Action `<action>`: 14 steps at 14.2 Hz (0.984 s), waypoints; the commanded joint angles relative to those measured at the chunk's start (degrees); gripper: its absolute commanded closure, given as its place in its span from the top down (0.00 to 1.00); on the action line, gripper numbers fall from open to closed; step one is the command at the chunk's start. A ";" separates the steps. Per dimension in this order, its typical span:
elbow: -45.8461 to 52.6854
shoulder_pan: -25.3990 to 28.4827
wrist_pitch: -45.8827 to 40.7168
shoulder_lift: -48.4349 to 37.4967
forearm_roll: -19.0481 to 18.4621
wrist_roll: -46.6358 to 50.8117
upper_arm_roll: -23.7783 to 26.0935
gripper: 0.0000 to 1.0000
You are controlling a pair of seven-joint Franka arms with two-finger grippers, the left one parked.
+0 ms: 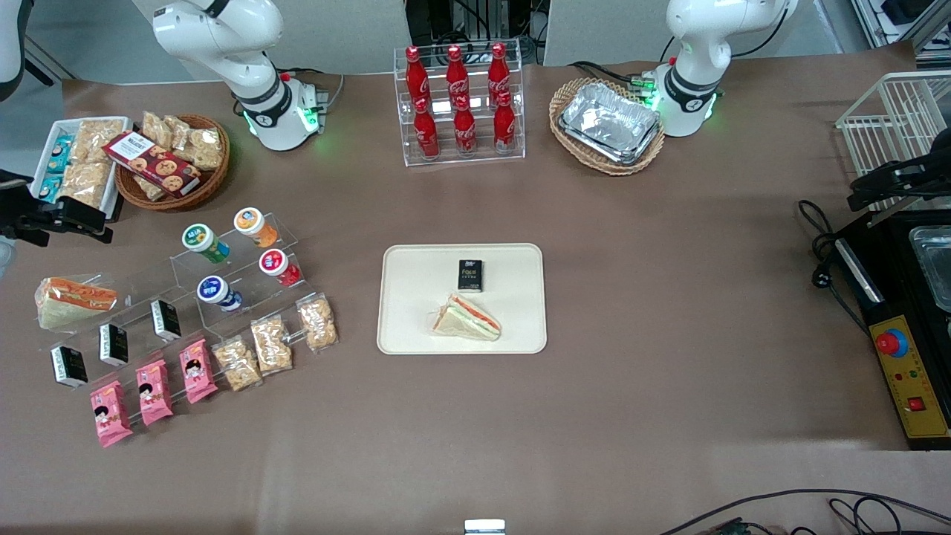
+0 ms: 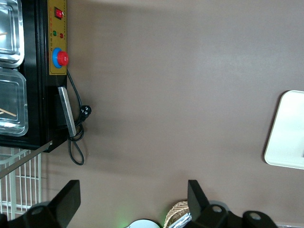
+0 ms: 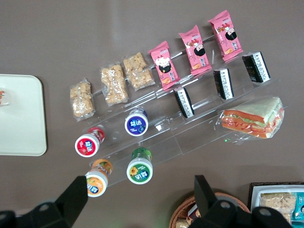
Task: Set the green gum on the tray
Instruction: 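Move the right gripper down toward the green-capped gum bottle in the rack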
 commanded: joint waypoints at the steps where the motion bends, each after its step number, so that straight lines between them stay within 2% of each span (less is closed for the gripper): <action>1: -1.44 -0.89 0.04 -1.42 1.35 0.60 0.76 1.00; 9: -1.62 -1.15 1.19 -1.33 1.88 0.52 0.58 1.00; 11: -4.42 -1.15 1.36 -3.51 1.88 0.43 0.58 1.00; 14: -15.03 -1.15 5.56 -10.62 1.79 0.43 0.58 1.00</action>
